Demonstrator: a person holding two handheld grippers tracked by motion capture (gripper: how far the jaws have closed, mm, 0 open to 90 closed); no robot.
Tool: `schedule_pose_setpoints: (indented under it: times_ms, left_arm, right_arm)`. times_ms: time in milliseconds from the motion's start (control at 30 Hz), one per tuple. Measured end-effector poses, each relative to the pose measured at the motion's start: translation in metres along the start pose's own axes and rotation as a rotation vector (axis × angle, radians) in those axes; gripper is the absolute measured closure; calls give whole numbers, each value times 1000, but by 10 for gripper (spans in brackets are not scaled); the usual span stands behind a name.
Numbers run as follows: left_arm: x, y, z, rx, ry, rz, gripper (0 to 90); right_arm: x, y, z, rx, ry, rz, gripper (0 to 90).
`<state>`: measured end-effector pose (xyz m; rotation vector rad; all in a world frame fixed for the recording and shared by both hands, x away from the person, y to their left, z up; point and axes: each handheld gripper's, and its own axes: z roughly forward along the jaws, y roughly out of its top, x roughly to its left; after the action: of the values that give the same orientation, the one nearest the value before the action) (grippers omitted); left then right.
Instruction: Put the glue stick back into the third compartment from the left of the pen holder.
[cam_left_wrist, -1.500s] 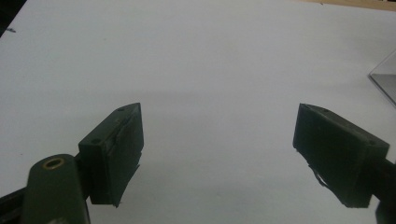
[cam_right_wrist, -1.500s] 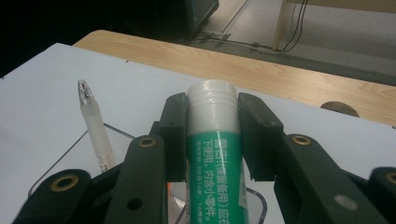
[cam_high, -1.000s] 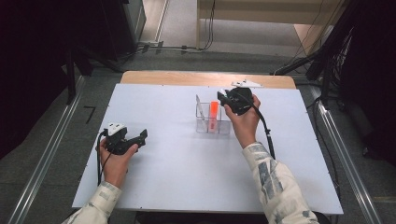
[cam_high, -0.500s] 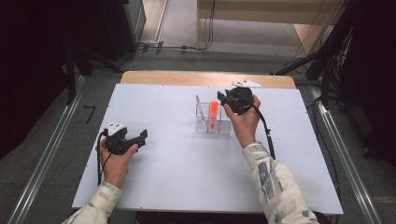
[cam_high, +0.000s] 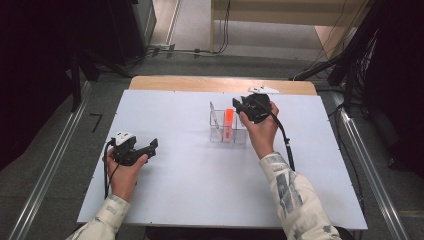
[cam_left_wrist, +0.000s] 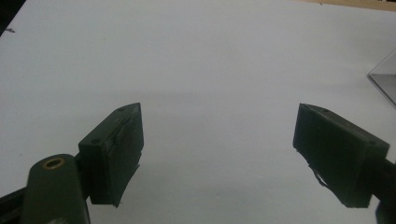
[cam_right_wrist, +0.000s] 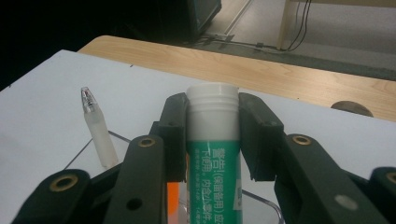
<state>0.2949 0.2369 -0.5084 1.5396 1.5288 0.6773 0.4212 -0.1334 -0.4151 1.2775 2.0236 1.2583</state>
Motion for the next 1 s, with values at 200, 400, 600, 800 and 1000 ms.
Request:
schedule_pose_setpoints:
  times_ms: [200,400,600,800,1000]
  left_arm:
    - [0,0,0,0,-1,-1,170]
    - [-1,0,0,1,0,0,170]
    - [0,0,0,2,-1,0,170]
    - [-1,0,0,1,-2,-1,170]
    - [-1,0,0,2,1,1,170]
  right_arm:
    - [-3,-2,-4,-3,2,4,627]
    - [-7,-6,-7,-5,13,13,627]
    - [-7,-9,-10,-7,18,12,626]
    - [-6,-18,-16,-11,24,9,626]
    - [-6,-27,-20,-9,13,-16,626]
